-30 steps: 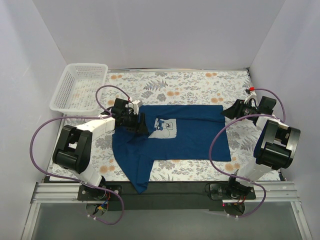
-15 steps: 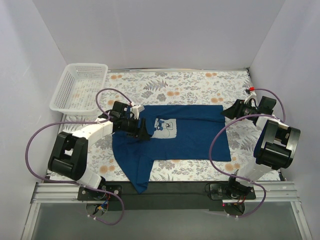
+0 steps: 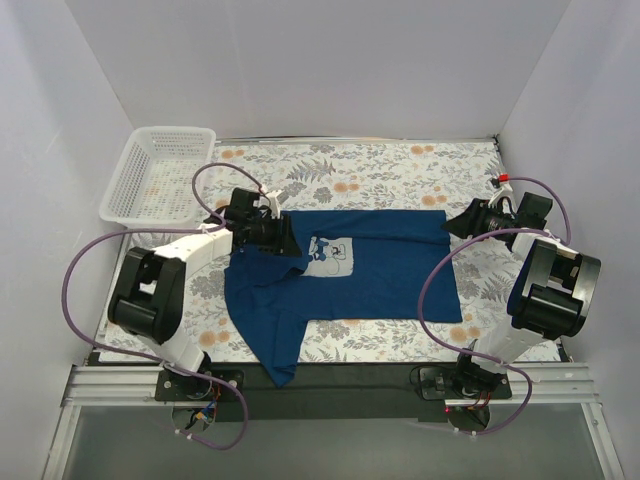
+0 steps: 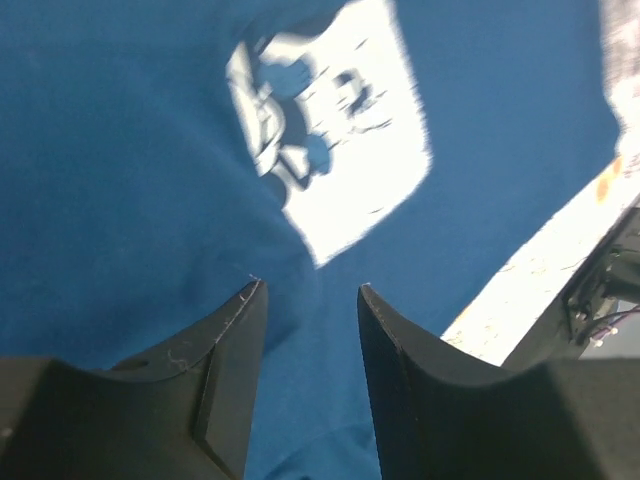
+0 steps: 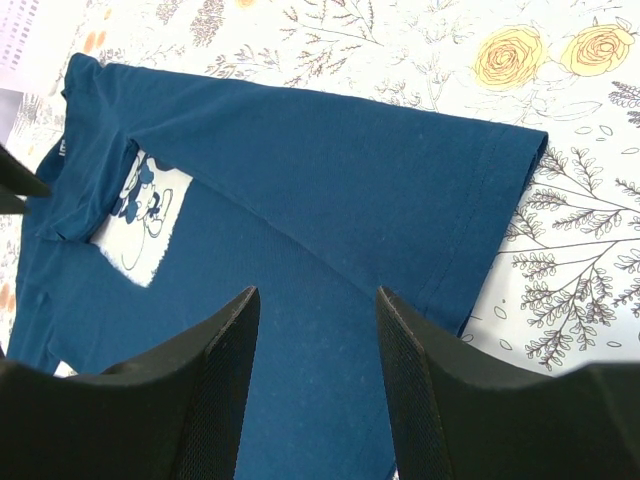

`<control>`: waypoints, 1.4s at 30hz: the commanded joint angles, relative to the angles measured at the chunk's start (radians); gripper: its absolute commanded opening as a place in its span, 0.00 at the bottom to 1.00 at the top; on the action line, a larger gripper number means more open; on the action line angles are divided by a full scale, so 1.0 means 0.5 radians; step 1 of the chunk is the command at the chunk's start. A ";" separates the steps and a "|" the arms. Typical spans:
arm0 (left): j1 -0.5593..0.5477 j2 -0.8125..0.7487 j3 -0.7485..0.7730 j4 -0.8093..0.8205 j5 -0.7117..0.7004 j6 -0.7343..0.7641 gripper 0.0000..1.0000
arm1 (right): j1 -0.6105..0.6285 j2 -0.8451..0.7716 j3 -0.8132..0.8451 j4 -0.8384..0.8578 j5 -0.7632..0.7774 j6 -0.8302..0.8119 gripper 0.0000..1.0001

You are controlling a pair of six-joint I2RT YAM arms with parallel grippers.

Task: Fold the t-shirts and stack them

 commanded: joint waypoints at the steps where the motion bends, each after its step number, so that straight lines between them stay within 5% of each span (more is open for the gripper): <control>1: -0.016 0.087 0.027 0.021 0.000 -0.022 0.39 | -0.004 0.018 0.050 0.000 -0.045 -0.008 0.48; 22: -0.138 0.226 -0.055 0.027 0.016 0.015 0.38 | -0.004 0.002 0.063 -0.033 -0.002 -0.054 0.49; 25: -0.135 -0.044 -0.031 0.079 -0.033 -0.022 0.45 | -0.004 -0.010 0.084 -0.079 0.047 -0.121 0.49; 29: -0.126 -0.495 -0.025 0.116 -0.294 -0.028 0.67 | -0.004 0.005 0.166 -0.107 0.136 -0.183 0.49; 33: -0.102 -1.019 -0.235 0.141 -0.829 -0.022 0.85 | 0.035 0.177 0.409 -0.349 0.353 -0.250 0.49; 42: -0.071 -1.710 -0.730 0.129 -1.346 0.070 0.89 | 0.222 0.711 0.986 -0.693 0.688 -0.330 0.52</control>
